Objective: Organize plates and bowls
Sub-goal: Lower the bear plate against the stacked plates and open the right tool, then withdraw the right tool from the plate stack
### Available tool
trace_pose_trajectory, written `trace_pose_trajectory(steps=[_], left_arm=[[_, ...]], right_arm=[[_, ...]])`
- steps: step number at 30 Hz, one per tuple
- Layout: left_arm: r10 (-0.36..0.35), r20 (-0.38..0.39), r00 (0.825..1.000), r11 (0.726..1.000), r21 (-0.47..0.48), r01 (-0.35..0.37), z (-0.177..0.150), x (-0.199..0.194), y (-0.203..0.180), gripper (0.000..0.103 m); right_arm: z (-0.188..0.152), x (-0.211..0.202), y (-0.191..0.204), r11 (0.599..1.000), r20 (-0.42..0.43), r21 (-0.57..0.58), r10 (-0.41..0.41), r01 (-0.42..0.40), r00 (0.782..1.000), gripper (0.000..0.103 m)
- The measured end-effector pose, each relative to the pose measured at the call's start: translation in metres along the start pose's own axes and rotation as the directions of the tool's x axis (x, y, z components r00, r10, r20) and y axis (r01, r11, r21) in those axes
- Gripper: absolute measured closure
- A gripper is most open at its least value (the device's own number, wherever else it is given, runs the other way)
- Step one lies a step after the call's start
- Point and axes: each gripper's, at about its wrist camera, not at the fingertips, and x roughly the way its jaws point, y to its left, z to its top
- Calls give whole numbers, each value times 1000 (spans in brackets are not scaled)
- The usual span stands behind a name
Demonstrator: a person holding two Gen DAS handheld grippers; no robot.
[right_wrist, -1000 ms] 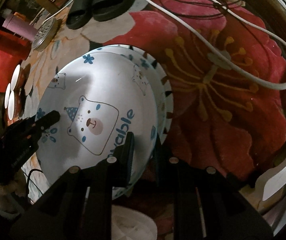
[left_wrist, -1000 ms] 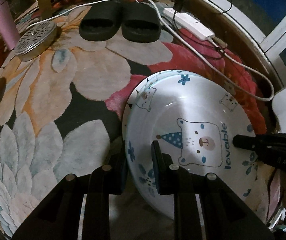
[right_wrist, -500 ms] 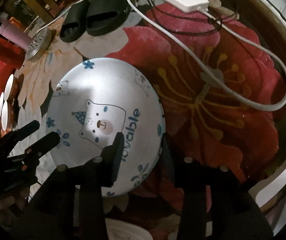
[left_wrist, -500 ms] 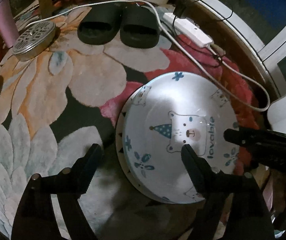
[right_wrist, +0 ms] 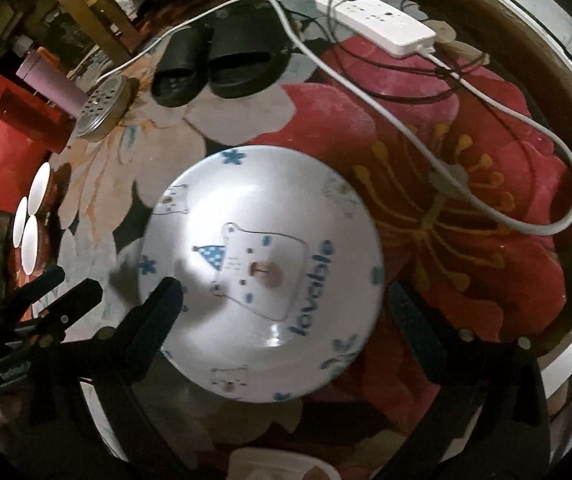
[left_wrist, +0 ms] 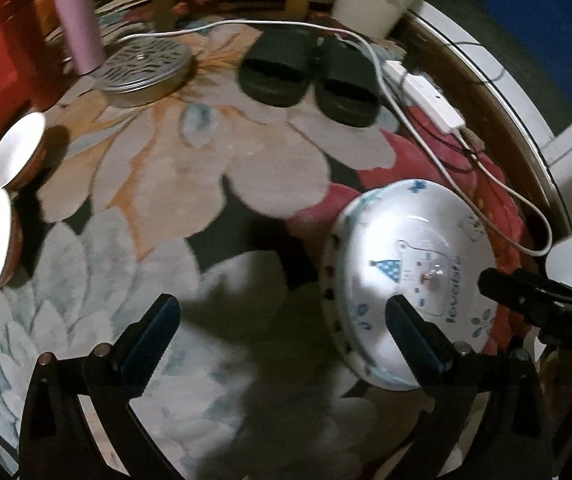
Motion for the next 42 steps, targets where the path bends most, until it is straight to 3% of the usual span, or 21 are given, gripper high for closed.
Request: trace_pose_trajectory(steps=[26, 42], left_arm=[[104, -6, 995, 985, -138, -104, -30, -29, 112, 0], [150, -28, 988, 970, -187, -153, -40, -31, 148, 1]], right_arm=[[-12, 23, 96, 990, -43, -124, 61, -66, 997, 0], [-17, 33, 123, 981, -70, -175, 72, -83, 995, 0]])
